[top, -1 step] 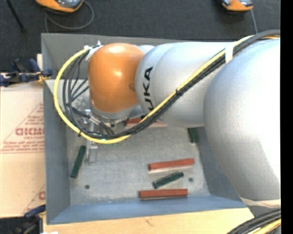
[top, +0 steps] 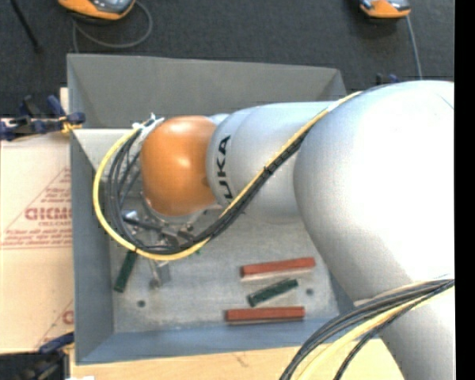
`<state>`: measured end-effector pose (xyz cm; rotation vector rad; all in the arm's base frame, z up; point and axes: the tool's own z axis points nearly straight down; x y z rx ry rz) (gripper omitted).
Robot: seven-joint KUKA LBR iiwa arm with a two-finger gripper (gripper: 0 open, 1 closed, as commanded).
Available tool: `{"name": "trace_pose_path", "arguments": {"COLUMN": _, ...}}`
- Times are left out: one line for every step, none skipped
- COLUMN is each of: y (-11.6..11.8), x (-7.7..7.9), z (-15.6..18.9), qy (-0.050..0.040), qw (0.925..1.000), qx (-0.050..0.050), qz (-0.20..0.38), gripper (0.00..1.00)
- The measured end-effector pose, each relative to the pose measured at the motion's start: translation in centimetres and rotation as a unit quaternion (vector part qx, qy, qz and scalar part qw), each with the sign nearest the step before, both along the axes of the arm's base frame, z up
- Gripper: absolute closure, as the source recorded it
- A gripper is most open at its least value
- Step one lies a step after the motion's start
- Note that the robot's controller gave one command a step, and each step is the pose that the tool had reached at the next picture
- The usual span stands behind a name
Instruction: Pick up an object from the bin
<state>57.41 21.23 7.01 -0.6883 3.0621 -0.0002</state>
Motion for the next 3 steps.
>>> {"name": "trace_pose_path", "arguments": {"y": 2.2, "x": -2.4, "z": 0.1, "qy": 0.0007, "qw": 0.9972, "qx": -0.001, "qz": 0.075, "gripper": 0.00}}
{"name": "trace_pose_path", "arguments": {"y": 2.3, "x": -2.4, "z": 0.1, "qy": 0.0014, "qw": 0.9974, "qx": 0.001, "qz": 0.072, "gripper": 1.00}}
{"name": "trace_pose_path", "arguments": {"y": 0.4, "x": -4.4, "z": 14.3, "qy": -0.0029, "qw": 0.9582, "qx": 0.000, "qz": 0.286, "gripper": 1.00}}
